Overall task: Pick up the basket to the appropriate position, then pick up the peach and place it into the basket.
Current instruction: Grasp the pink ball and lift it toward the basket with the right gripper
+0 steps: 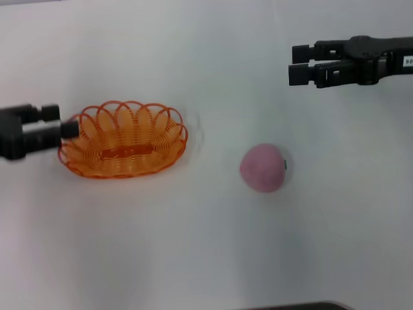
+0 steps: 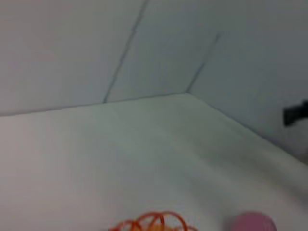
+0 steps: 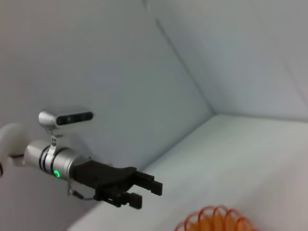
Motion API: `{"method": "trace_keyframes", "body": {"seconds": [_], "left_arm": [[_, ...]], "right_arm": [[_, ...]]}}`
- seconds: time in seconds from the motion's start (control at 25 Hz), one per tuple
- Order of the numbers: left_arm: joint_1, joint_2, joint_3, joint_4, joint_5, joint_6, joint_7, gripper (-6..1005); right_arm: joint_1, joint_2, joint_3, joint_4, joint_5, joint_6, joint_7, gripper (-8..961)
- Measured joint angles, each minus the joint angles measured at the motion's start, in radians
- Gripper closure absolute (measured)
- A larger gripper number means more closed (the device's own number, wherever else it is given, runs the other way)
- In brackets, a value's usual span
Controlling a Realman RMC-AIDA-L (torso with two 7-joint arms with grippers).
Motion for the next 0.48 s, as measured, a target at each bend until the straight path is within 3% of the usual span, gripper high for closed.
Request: {"method": "trace_keyframes", "body": {"seconds": [0.2,0.48], "left_arm": [[0.094,-0.011,-0.013,-0.024,-0.002,0.052,0.169,364],[0.142,-0.020,-0.116,-0.121,-0.006,0.111,0.265,353]], "right_arm": [[0.026,-0.046,-0.060,-0.109,-0.025,-0.039,0.051,89],[0.062,-0.051,-0.069,-0.392,-0.195,-0.127,0.109,108]]}}
